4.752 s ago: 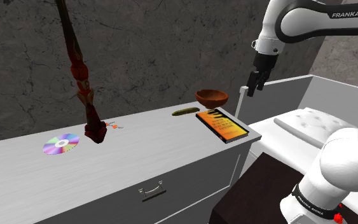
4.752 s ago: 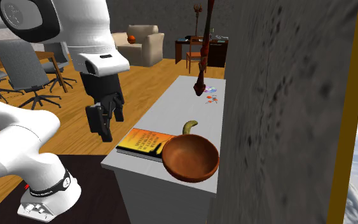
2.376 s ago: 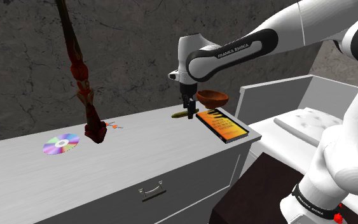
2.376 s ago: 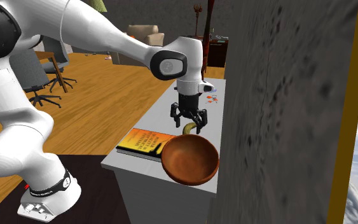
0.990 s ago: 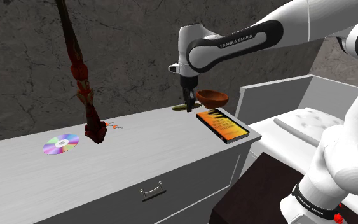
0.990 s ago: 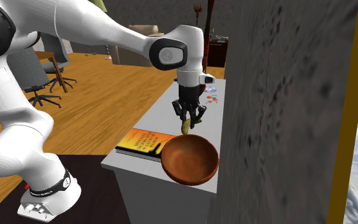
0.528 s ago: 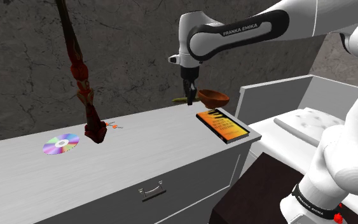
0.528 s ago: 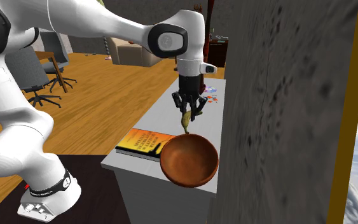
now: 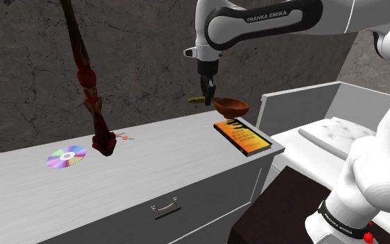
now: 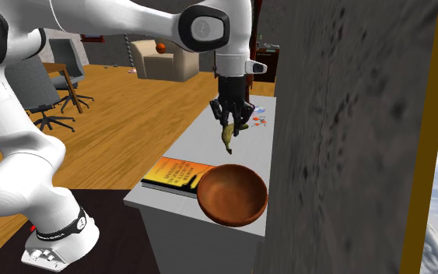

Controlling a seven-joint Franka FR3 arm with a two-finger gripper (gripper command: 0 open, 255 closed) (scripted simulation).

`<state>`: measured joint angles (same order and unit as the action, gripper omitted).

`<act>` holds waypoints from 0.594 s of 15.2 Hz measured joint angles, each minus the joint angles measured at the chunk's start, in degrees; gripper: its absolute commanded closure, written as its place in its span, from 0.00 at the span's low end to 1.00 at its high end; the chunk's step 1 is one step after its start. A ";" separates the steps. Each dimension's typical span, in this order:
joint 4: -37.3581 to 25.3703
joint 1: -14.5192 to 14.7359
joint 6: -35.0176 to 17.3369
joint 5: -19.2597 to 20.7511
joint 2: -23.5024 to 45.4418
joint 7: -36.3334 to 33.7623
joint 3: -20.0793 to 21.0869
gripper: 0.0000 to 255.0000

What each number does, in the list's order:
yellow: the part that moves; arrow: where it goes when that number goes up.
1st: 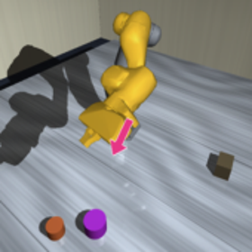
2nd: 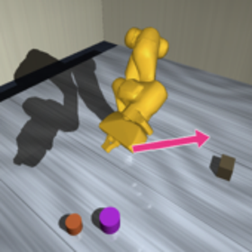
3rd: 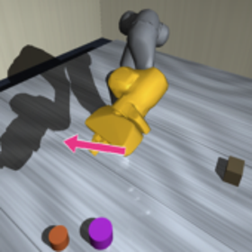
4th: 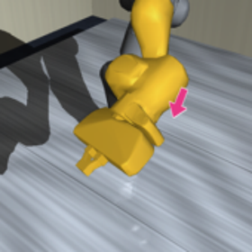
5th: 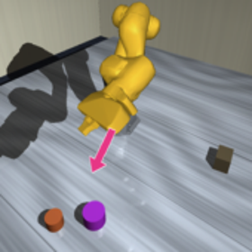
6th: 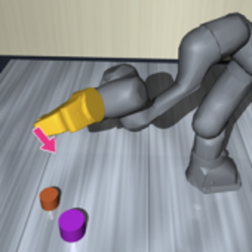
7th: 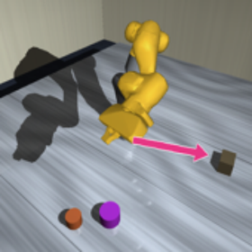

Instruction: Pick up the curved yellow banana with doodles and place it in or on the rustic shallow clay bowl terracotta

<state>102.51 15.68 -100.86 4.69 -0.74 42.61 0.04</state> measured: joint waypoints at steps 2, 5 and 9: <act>-1.51 0.01 1.57 -0.03 -0.05 0.12 0.01 1.00; -4.32 -0.01 3.92 -0.05 0.38 0.35 -0.01 1.00; -4.99 -0.69 5.35 -0.02 -0.49 1.81 -0.70 1.00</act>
<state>97.52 15.00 -95.51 4.66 -1.22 44.41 -0.65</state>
